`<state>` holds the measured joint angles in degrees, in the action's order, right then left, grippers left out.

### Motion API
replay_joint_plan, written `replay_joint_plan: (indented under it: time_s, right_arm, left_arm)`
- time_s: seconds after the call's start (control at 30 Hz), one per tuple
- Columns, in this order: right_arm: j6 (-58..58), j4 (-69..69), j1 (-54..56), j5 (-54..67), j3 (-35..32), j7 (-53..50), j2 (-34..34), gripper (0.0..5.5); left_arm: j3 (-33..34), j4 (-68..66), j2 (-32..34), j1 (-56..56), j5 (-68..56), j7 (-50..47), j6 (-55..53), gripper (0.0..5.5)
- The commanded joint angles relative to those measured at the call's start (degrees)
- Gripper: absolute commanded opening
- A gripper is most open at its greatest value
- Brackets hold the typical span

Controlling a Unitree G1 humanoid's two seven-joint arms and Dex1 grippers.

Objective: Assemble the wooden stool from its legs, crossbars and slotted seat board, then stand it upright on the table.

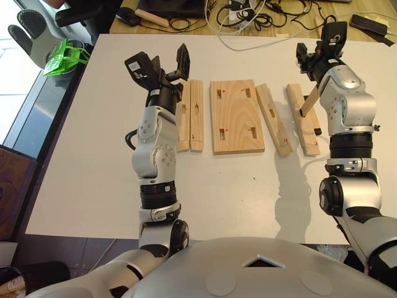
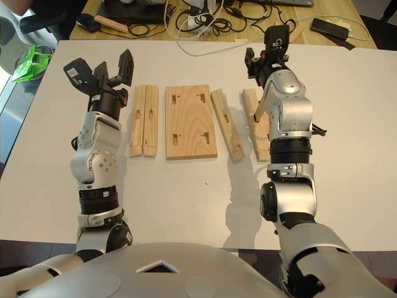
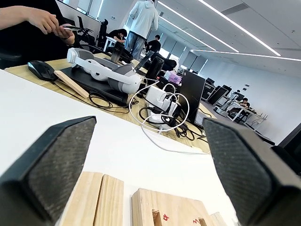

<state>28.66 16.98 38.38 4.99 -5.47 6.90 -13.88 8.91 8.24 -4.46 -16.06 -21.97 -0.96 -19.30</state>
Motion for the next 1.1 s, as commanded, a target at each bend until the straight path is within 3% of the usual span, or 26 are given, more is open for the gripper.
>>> replay_joint_plan:
  time_s: [0.03, 0.1, 0.27, 0.43, 0.7, 1.1]
  right_arm:
    - [-1.92, -5.26, 2.92, -3.12, 2.97, 2.17, -3.48, 2.64]
    - [2.13, -9.81, 3.0, -0.28, 3.59, 6.55, -3.95, 2.64]
    - [24.93, -22.7, -0.9, 12.97, 2.85, 15.26, -3.65, 2.64]
    - [37.64, -27.45, -5.5, 15.15, -2.78, 8.82, -1.08, 2.64]
    - [37.27, -25.88, -10.01, 9.55, -7.66, -2.16, -0.4, 2.64]
    - [23.93, -2.68, -10.86, 4.08, -7.75, 1.86, -10.62, 2.64]
  left_arm:
    - [0.23, 0.11, -0.65, -0.11, -0.2, -0.54, 0.68, 4.17]
    - [0.3, 0.16, -0.99, 0.19, -0.34, -0.72, 0.93, 4.17]
    - [0.17, 0.32, -1.56, 0.76, -0.17, -1.31, 1.83, 4.17]
    - [-0.22, 0.57, -1.97, 0.87, -0.17, -2.16, 2.59, 4.17]
    - [-0.35, 1.99, -2.42, 1.87, -0.58, -3.6, 3.12, 4.17]
    - [-0.35, 1.84, -1.89, 1.11, -1.19, -4.53, 2.97, 4.17]
